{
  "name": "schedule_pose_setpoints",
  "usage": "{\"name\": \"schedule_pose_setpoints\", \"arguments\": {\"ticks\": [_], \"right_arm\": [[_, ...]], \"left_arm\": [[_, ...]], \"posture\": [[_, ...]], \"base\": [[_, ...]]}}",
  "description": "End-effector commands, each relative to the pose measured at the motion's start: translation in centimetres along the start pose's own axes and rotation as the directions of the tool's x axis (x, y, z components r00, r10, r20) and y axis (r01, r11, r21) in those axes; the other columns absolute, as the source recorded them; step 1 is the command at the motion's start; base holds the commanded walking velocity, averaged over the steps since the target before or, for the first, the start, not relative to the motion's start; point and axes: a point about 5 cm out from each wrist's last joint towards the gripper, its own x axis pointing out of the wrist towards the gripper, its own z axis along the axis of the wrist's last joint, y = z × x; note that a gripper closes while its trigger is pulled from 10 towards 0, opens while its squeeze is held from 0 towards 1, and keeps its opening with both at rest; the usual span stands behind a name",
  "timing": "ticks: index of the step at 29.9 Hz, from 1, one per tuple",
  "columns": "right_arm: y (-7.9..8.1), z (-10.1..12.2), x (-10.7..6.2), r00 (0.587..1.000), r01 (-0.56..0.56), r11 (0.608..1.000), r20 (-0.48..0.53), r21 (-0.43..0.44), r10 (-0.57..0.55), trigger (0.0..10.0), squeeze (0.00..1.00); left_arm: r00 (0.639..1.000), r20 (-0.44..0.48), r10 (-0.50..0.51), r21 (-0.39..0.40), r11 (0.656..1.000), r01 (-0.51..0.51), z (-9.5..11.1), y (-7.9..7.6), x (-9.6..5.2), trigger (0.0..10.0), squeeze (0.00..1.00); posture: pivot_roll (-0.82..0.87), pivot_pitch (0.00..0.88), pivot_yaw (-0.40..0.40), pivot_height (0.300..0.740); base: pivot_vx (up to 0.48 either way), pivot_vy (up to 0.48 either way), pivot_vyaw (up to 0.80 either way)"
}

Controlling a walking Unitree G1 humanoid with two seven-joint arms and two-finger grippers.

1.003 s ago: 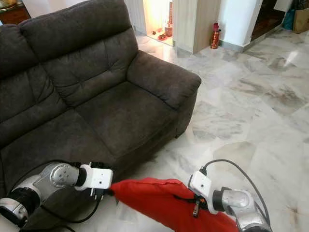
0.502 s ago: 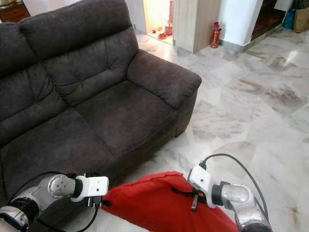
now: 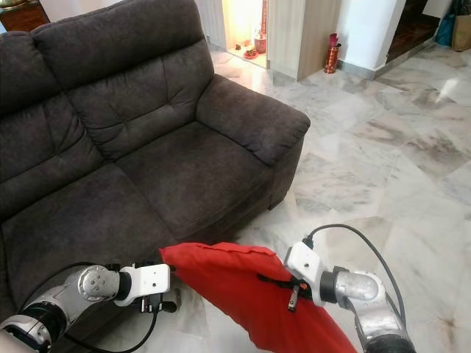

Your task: Move the pillow to the sofa from floor

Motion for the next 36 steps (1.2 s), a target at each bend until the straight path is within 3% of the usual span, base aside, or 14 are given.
{"name": "schedule_pose_setpoints", "arguments": {"ticks": [1, 11, 13, 26, 29, 36], "right_arm": [[-0.8, 2.4, 0.1, 0.996, 0.011, 0.998, 0.093, -0.069, -0.004, 0.0, 0.0], [-0.7, 2.2, -0.4, 0.997, 0.006, 0.998, 0.079, -0.069, -0.001, 0.0, 0.0], [-0.7, 2.3, -0.3, 0.997, 0.008, 0.997, 0.08, -0.072, -0.002, 0.0, 0.0], [-0.3, 4.1, -0.4, 0.993, -0.042, 0.99, 0.107, -0.134, 0.056, 0.0, 0.0], [0.0, 4.7, -0.8, 0.989, -0.087, 0.986, 0.106, -0.14, 0.103, 0.0, 0.0], [0.8, 4.1, -1.5, 0.987, -0.139, 0.982, 0.061, -0.129, 0.147, 0.0, 0.0]], "left_arm": [[0.999, -0.007, 0.051, -0.026, 0.998, -0.051, -0.4, 0.7, -0.6, 10.0, 0.0], [0.997, -0.027, 0.077, -0.032, 0.996, -0.078, -1.0, 0.8, -1.0, 10.0, 0.0], [0.998, -0.049, 0.044, -0.084, 0.995, -0.048, -1.4, 0.4, -1.0, 10.0, 0.0], [0.997, -0.073, -0.022, -0.143, 0.99, 0.011, -2.4, -1.2, -1.0, 10.0, 0.0], [0.996, -0.083, 0.014, -0.188, 0.982, -0.03, -2.8, -1.4, -1.0, 10.0, 0.0], [0.99, -0.086, 0.114, -0.154, 0.98, -0.126, -2.6, -0.5, -1.2, 10.0, 0.0]], "posture": [[0.0, 0.095, 0.071, 0.74], [0.0, 0.085, 0.073, 0.74], [-0.01, 0.084, 0.073, 0.74], [-0.02, 0.101, 0.072, 0.74], [-0.02, 0.104, 0.07, 0.74], [-0.03, 0.109, 0.066, 0.74]], "base": [[0.0, 0.0, 0.0], [0.0, 0.0, 0.0], [0.0, 0.0, 0.0], [0.0, 0.0, 0.0], [0.0, 0.0, 0.0], [0.0, 0.0, 0.0]]}}
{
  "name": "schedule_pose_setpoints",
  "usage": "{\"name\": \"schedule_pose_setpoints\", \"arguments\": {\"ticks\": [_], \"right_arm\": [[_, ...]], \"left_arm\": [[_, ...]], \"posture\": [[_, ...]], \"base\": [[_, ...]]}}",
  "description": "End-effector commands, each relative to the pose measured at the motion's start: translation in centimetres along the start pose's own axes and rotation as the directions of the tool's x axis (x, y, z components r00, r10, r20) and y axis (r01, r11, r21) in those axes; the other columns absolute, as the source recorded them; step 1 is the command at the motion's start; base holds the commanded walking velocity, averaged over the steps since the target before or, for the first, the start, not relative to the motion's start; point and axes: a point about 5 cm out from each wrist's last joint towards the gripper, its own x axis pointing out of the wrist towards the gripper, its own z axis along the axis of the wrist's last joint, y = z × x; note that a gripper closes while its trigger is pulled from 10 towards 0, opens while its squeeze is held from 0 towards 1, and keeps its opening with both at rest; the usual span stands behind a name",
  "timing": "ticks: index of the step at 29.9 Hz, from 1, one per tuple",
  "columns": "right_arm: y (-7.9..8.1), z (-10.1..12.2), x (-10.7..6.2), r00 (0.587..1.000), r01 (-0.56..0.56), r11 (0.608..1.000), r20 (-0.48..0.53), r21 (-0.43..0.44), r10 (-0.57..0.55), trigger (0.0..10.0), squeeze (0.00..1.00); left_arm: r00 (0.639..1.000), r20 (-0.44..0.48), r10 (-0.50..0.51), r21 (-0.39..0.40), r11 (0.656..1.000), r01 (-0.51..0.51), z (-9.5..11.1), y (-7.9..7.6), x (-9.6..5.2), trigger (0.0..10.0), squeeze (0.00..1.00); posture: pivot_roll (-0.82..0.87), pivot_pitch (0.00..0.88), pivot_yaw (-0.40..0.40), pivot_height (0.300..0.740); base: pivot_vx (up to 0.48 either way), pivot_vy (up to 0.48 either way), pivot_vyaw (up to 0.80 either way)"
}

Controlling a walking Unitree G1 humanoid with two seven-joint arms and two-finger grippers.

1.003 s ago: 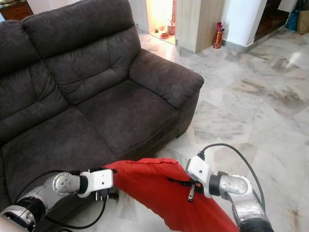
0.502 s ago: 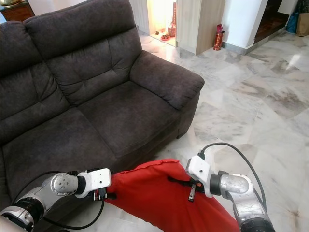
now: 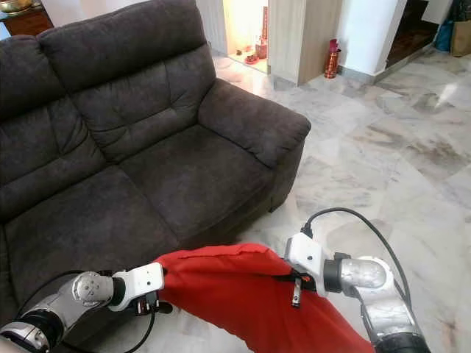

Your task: Move the pillow to the sofa from floor

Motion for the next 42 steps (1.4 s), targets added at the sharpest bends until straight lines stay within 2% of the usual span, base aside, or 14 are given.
{"name": "schedule_pose_setpoints", "arguments": {"ticks": [1, 4, 9, 15, 18, 19, 21, 25, 27, 30, 34, 39, 42], "right_arm": [[0.1, 1.8, 0.0, 0.998, -0.031, 0.997, 0.052, -0.064, 0.035, 0.0, 0.0], [0.3, 1.5, -0.1, 0.999, -0.034, 0.998, 0.04, -0.059, 0.037, 0.0, 0.0], [0.5, 1.3, -0.3, 0.999, -0.039, 0.998, 0.028, -0.044, 0.04, 0.0, 0.0], [0.4, 2.0, -0.3, 0.998, -0.04, 0.998, 0.039, -0.053, 0.042, 0.0, 0.0], [0.4, 2.2, -0.5, 0.998, -0.045, 0.997, 0.045, -0.058, 0.048, 0.0, 0.0], [0.4, 2.2, -0.5, 0.998, -0.045, 0.997, 0.045, -0.058, 0.048, 0.0, 0.0], [0.4, 2.4, -0.5, 0.998, -0.045, 0.997, 0.046, -0.06, 0.048, 0.0, 0.0], [0.4, 2.5, -0.7, 0.998, -0.045, 0.997, 0.046, -0.061, 0.048, 0.0, 0.0], [0.4, 2.6, -0.8, 0.998, -0.047, 0.997, 0.046, -0.064, 0.05, 0.0, 0.0], [0.8, 2.6, -0.7, 0.995, -0.092, 0.993, 0.026, -0.072, 0.094, 0.0, 0.0], [0.8, 2.6, -0.8, 0.995, -0.099, 0.993, 0.021, -0.072, 0.1, 0.0, 0.0], [0.7, 2.6, -1.0, 0.994, -0.103, 0.992, 0.019, -0.069, 0.105, 0.0, 0.0], [0.9, 2.7, -1.0, 0.994, -0.11, 0.992, 0.02, -0.068, 0.112, 0.0, 0.0]], "left_arm": [[0.998, -0.003, 0.062, -0.011, 0.998, -0.062, -0.4, 0.7, -0.6, 10.0, 0.0], [0.996, 0.022, 0.086, -0.014, 0.996, -0.086, 0.0, 1.2, -0.7, 10.0, 0.0], [0.997, 0.042, 0.069, -0.02, 0.997, -0.068, 0.3, 1.6, -0.8, 10.0, 0.0], [0.998, -0.008, -0.062, -0.063, 0.996, 0.061, -0.9, -0.1, -0.7, 10.0, 0.0], [0.99, -0.003, -0.139, -0.144, 0.98, 0.137, -1.4, -1.1, -0.7, 10.0, 0.0], [0.99, -0.003, -0.139, -0.144, 0.98, 0.137, -1.4, -1.1, -0.7, 10.0, 0.0], [0.986, 0.021, -0.168, -0.213, 0.963, 0.168, -1.6, -1.4, -0.8, 10.0, 0.0], [0.974, 0.014, -0.224, -0.259, 0.94, 0.22, -2.1, -1.8, -1.1, 10.0, 0.0], [0.975, -0.01, -0.223, -0.227, 0.95, 0.215, -2.4, -1.9, -1.3, 10.0, 0.0], [0.99, -0.033, -0.138, -0.212, 0.969, 0.128, -2.5, -1.1, -1.4, 10.0, 0.0], [0.998, -0.022, -0.065, -0.174, 0.983, 0.06, -2.1, -0.4, -1.4, 10.0, 0.0], [1.0, -0.015, -0.012, -0.169, 0.986, 0.009, -2.1, 0.2, -1.6, 10.0, 0.0], [0.999, -0.035, -0.026, -0.164, 0.986, 0.02, -2.3, -0.1, -1.6, 10.0, 0.0]], "posture": [[-0.03, 0.11, 0.065, 0.74], [-0.03, 0.11, 0.064, 0.74], [-0.03, 0.112, 0.065, 0.74], [-0.03, 0.112, 0.066, 0.74], [-0.03, 0.111, 0.064, 0.74], [-0.03, 0.111, 0.064, 0.74], [-0.03, 0.112, 0.063, 0.74], [-0.03, 0.112, 0.061, 0.74], [-0.03, 0.112, 0.061, 0.74], [-0.04, 0.111, 0.059, 0.74], [-0.03, 0.112, 0.055, 0.74], [-0.03, 0.112, 0.052, 0.74], [-0.03, 0.109, 0.053, 0.74]], "base": [[0.0, 0.0, 0.0], [0.0, 0.0, 0.0], [0.0, 0.0, 0.0], [0.0, 0.0, 0.0], [0.0, 0.0, 0.0], [0.0, 0.0, 0.0], [0.0, 0.0, 0.0], [0.0, 0.0, 0.0], [0.0, 0.0, 0.0], [0.0, 0.0, 0.0], [0.0, 0.0, 0.0], [0.0, 0.0, 0.0], [0.0, 0.0, 0.0]]}}
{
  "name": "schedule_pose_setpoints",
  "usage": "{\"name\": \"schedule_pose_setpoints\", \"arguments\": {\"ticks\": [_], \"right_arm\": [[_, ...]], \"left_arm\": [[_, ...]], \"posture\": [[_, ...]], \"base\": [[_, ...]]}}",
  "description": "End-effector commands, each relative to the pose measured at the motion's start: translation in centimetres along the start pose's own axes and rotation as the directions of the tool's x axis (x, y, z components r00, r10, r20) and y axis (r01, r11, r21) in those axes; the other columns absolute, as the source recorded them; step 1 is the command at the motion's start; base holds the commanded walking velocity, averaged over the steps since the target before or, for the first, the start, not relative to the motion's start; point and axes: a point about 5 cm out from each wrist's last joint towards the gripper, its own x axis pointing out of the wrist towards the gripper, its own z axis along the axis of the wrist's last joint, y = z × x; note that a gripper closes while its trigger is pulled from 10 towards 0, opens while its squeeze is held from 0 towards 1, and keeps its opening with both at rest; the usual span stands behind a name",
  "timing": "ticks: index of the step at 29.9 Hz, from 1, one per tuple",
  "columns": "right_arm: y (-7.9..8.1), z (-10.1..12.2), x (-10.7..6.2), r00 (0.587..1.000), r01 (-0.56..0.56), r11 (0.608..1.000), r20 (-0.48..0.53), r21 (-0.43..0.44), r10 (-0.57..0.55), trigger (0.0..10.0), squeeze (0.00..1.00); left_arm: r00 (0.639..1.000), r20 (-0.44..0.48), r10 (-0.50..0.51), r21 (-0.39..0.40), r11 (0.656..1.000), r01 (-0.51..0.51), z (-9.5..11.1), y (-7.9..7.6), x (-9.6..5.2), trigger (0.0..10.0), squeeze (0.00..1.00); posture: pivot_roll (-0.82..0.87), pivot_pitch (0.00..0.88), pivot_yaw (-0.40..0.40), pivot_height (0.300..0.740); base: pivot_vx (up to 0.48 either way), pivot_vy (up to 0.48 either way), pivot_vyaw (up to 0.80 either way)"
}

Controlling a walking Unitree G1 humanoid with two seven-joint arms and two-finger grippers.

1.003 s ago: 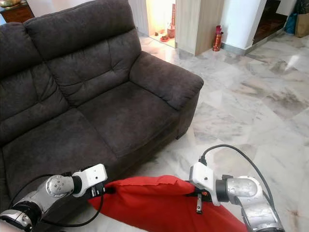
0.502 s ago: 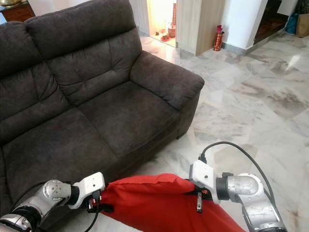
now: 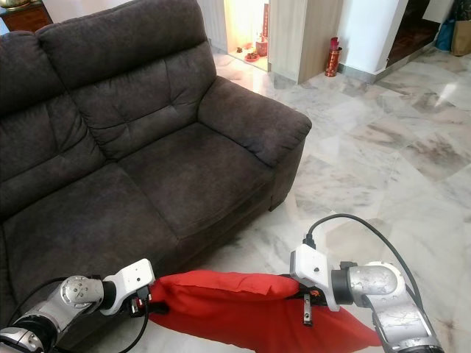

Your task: Move the pillow to the sofa from floor

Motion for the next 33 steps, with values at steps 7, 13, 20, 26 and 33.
{"name": "schedule_pose_setpoints", "arguments": {"ticks": [7, 13, 20, 26, 33], "right_arm": [[0.0, 2.2, -0.1, 0.997, -0.017, 0.997, 0.08, -0.079, 0.023, 0.0, 0.0], [0.3, 2.6, -0.4, 0.995, -0.038, 0.996, 0.093, -0.082, 0.046, 0.0, 0.0], [0.8, 3.2, -1.0, 0.988, -0.047, 0.997, 0.142, -0.066, 0.056, 0.0, 0.0], [0.8, 3.1, -1.4, 0.989, -0.042, 0.997, 0.136, -0.061, 0.05, 0.0, 0.0], [0.7, 3.4, -1.5, 0.988, -0.029, 0.998, 0.147, -0.056, 0.037, 0.0, 0.0]], "left_arm": [[0.992, -0.084, -0.096, 0.025, 0.995, 0.098, -1.3, -1.4, 0.0, 10.0, 0.0], [0.987, -0.1, -0.123, -0.007, 0.992, 0.123, -1.8, -2.2, 0.2, 10.0, 0.0], [0.981, -0.117, -0.156, -0.033, 0.988, 0.153, -2.3, -3.0, 0.3, 10.0, 0.0], [0.96, -0.143, -0.239, -0.09, 0.969, 0.228, -3.3, -4.3, 0.2, 10.0, 0.0], [0.933, -0.191, -0.305, -0.098, 0.952, 0.291, -4.3, -5.7, 0.1, 10.0, 0.0]], "posture": [[-0.04, 0.105, 0.054, 0.74], [-0.04, 0.101, 0.054, 0.74], [-0.05, 0.097, 0.053, 0.74], [-0.05, 0.098, 0.052, 0.74], [-0.05, 0.102, 0.049, 0.74]], "base": [[0.0, 0.0, 0.0], [0.0, 0.0, 0.0], [0.0, 0.0, 0.0], [0.0, 0.0, 0.0], [0.0, 0.0, 0.0]]}}
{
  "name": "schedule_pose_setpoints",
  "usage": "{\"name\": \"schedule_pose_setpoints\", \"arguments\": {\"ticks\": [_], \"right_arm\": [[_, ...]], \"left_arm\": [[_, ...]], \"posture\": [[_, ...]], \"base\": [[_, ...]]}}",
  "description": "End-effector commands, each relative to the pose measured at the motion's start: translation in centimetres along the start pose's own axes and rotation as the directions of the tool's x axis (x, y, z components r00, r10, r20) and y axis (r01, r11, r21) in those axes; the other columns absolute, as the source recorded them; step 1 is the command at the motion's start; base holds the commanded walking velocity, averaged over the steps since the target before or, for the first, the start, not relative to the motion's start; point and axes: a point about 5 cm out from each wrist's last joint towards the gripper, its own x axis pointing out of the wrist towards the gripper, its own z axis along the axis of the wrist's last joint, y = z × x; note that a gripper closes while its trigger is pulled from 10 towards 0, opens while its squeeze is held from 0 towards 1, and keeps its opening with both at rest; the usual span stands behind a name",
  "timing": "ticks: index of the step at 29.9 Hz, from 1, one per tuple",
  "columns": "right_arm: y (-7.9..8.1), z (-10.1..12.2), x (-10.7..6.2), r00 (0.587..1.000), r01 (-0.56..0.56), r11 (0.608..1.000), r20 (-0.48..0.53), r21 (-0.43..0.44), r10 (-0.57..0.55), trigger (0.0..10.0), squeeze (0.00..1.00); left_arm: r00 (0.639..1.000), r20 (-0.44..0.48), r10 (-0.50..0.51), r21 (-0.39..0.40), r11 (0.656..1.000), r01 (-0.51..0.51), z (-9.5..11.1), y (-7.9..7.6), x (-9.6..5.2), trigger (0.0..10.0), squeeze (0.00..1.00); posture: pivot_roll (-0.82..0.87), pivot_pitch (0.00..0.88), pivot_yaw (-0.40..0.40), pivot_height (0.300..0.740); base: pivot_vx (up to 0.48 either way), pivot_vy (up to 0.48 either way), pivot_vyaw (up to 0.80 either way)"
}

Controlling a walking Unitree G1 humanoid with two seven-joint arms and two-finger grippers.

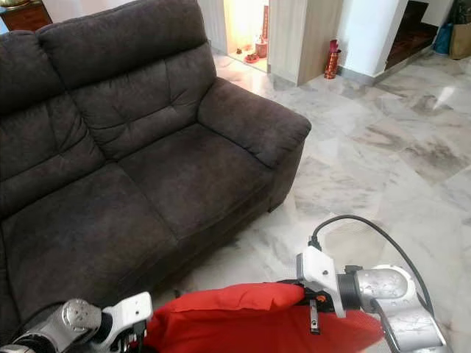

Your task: Move the pillow to the sofa from floor

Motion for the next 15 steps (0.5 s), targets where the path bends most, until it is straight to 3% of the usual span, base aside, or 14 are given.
{"name": "schedule_pose_setpoints", "arguments": {"ticks": [1, 7, 8, 9, 10, 15], "right_arm": [[-0.3, 2.4, -0.6, 0.996, 0.019, 0.996, 0.084, -0.091, -0.011, 0.0, 0.0], [-0.5, 2.5, -0.5, 0.996, 0.027, 0.995, 0.092, -0.092, -0.018, 0.0, 0.0], [-0.4, 2.5, -0.5, 0.996, 0.027, 0.995, 0.093, -0.092, -0.018, 0.0, 0.0], [-0.4, 2.6, -0.5, 0.995, 0.027, 0.995, 0.094, -0.092, -0.018, 0.0, 0.0], [-0.4, 2.6, -0.5, 0.995, 0.028, 0.995, 0.095, -0.091, -0.019, 0.0, 0.0], [-0.5, 2.6, -0.6, 0.995, 0.038, 0.995, 0.099, -0.088, -0.029, 0.0, 0.0]], "left_arm": [[1.0, -0.027, -0.01, -0.015, 1.0, 0.009, -0.7, -0.4, 0.0, 10.0, 0.0], [0.999, 0.033, 0.025, -0.01, 1.0, -0.024, 0.7, 0.0, 0.5, 10.0, 0.0], [0.999, 0.042, 0.023, -0.013, 1.0, -0.023, 0.9, 0.1, 0.6, 9.6, 0.0], [0.999, 0.046, 0.026, -0.007, 1.0, -0.025, 1.1, 0.1, 0.7, 4.3, 0.0], [0.998, 0.056, 0.025, -0.007, 1.0, -0.024, 1.3, 0.1, 0.7, 0.0, 0.0], [0.995, 0.098, 0.03, 0.002, 1.0, -0.03, 2.5, 0.6, 0.8, 0.0, 0.0]], "posture": [[-0.05, 0.102, 0.049, 0.74], [-0.06, 0.102, 0.046, 0.74], [-0.06, 0.102, 0.045, 0.74], [-0.06, 0.102, 0.045, 0.74], [-0.06, 0.101, 0.044, 0.74], [-0.06, 0.101, 0.043, 0.74]], "base": [[0.0, 0.0, 0.0], [0.0, 0.0, 0.0], [0.0, 0.0, 0.0], [0.0, 0.0, 0.0], [0.0, 0.0, 0.0], [0.0, 0.0, 0.0]]}}
